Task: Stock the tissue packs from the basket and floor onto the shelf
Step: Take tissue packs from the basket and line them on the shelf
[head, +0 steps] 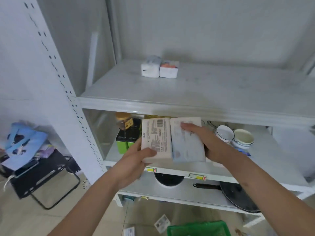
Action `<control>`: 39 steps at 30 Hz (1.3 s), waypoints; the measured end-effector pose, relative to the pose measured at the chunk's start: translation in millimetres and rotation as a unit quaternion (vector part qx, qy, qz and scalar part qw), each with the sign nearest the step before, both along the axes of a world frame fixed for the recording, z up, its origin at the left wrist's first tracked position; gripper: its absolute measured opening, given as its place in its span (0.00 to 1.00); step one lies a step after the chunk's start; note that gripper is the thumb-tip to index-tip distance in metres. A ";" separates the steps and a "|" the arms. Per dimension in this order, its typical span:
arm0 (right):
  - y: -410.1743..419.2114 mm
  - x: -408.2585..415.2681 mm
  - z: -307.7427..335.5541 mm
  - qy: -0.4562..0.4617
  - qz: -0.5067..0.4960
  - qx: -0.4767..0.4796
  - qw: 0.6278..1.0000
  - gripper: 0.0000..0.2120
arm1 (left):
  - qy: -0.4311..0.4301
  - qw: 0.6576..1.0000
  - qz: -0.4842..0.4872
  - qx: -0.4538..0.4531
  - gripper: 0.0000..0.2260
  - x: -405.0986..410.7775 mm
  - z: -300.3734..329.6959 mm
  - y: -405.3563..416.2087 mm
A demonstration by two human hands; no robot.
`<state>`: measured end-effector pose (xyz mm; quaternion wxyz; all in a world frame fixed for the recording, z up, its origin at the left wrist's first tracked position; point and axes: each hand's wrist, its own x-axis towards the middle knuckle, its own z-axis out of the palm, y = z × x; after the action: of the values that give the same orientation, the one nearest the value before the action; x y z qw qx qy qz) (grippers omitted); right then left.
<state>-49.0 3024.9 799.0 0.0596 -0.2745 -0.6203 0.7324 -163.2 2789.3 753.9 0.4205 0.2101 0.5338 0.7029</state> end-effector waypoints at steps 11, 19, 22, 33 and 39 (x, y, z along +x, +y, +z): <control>31.8 -75.0 114.4 0.094 0.013 -0.007 0.995 0.10 | 0.057 0.998 0.022 0.006 0.24 -85.4 131.1 50.1; 67.8 -148.5 110.9 0.022 0.027 0.017 0.999 0.18 | 0.099 0.989 0.067 -0.082 0.21 -155.3 141.0 89.7; 77.7 -169.9 108.5 0.005 0.018 0.022 1.000 0.24 | 0.115 0.984 0.103 -0.084 0.25 -172.8 137.6 103.0; 102.4 -230.0 84.5 0.002 -0.179 0.122 0.976 0.40 | 0.113 0.971 0.179 -0.112 0.11 -213.1 123.7 144.0; 114.7 -246.2 87.1 -0.034 -0.177 0.179 0.967 0.39 | 0.110 0.972 0.176 -0.108 0.17 -223.3 124.0 152.4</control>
<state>-295.3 3139.7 886.0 0.2152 -0.3898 -0.6845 0.5772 -386.4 2941.7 877.9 0.2493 0.1416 0.6783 0.6766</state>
